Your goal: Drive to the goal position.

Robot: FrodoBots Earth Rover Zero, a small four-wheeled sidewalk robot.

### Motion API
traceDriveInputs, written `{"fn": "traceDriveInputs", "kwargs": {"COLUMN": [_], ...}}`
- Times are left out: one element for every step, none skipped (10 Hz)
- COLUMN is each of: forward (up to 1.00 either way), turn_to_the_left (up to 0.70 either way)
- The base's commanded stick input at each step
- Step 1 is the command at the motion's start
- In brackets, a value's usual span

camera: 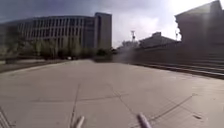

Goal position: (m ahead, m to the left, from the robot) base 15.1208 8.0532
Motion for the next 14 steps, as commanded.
{"fn": "traceDriveInputs", "kwargs": {"forward": [1.00, 1.00, 1.00, 1.00, 1.00, 1.00, 1.00, 1.00, 1.00, 1.00, 1.00, 1.00, 1.00, 1.00], "turn_to_the_left": [0.00, 0.00, 0.00, 0.00, 0.00, 0.00, 0.00, 0.00, 0.00, 0.00, 0.00, 0.00, 0.00, 0.00]}}
